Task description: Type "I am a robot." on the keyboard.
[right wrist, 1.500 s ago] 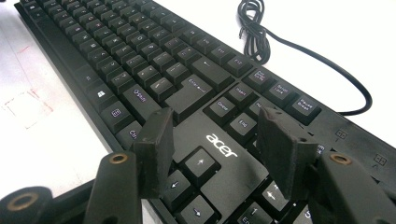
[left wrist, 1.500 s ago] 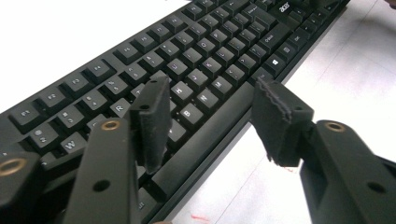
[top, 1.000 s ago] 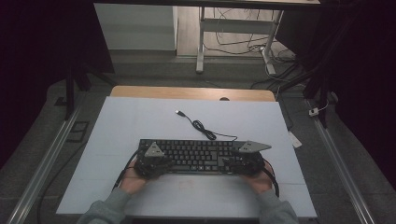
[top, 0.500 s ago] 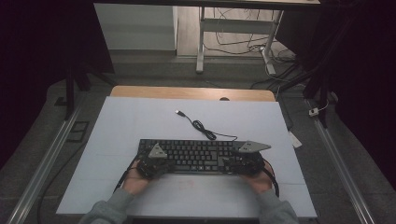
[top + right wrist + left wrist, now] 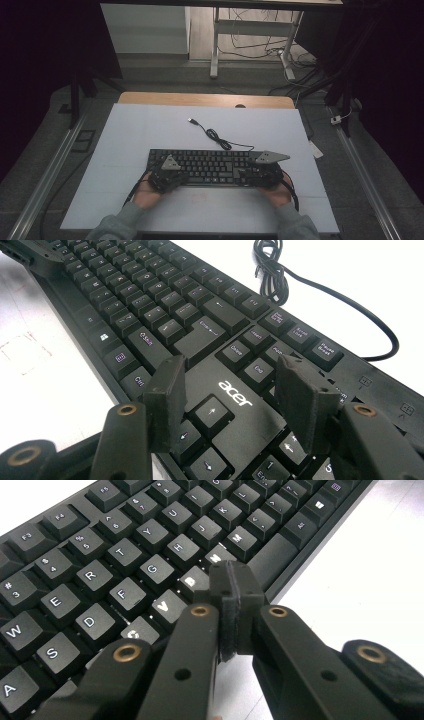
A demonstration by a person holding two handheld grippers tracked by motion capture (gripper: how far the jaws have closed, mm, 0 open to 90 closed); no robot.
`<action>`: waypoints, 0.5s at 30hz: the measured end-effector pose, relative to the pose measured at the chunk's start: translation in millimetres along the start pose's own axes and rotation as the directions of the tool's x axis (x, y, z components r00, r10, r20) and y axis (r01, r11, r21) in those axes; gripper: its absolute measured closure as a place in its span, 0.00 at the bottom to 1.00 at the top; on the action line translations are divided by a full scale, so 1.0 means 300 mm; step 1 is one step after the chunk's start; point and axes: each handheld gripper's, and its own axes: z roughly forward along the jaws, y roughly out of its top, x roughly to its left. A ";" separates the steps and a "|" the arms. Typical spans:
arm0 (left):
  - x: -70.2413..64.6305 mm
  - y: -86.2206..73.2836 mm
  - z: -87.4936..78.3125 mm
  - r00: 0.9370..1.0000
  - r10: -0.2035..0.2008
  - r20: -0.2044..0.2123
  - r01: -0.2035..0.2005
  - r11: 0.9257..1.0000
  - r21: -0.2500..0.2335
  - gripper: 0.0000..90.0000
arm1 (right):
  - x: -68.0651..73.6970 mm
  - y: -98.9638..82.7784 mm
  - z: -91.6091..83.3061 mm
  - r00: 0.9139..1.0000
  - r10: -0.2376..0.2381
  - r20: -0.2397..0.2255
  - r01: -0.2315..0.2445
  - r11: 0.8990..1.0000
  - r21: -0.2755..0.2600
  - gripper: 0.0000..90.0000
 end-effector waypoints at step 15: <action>0.004 0.006 -0.041 1.000 -0.012 -0.004 0.012 0.997 -0.071 0.99 | -0.002 0.000 -0.002 1.000 -0.001 0.002 0.001 1.000 -0.004 0.51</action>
